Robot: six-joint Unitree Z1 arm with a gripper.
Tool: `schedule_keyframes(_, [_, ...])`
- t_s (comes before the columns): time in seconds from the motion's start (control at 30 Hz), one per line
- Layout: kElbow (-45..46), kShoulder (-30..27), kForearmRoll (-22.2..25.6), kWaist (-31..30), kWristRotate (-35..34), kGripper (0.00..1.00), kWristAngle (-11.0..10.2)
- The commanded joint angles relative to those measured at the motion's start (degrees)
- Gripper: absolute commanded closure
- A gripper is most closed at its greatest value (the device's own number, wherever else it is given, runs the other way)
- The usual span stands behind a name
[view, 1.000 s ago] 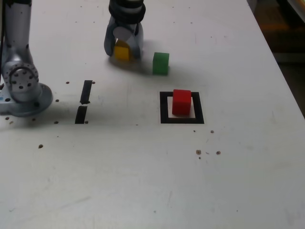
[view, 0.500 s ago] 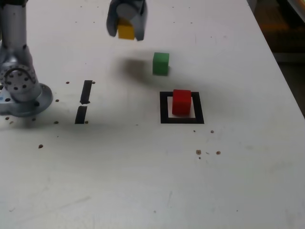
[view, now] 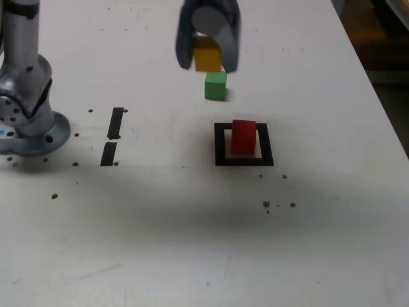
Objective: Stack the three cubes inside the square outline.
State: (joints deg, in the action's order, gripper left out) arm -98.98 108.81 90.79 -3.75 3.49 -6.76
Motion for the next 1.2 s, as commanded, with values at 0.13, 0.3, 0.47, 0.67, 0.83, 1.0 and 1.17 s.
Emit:
schedule_keyframes(0.13, [-5.2,7.9,0.2,-2.7,-0.8,0.85,1.7])
schedule_keyframes(0.3, [-5.2,11.2,-0.4,-2.8,-0.9,0.85,3.3])
schedule_keyframes(0.47, [-4.3,11.2,-0.6,-2.9,-0.9,0.84,3.3])
schedule_keyframes(0.67, [-3.2,11.7,-2.4,-3.1,-1.6,0.85,3.0])
schedule_keyframes(0.83, [-3.3,13.0,-4.2,-3.2,-1.7,0.85,3.5])
schedule_keyframes(1.0, [-3.3,13.6,-5.4,-3.2,-1.8,0.84,4.0])
schedule_keyframes(1.17, [-3.2,14.3,-6.6,-3.2,-1.7,0.84,3.8])
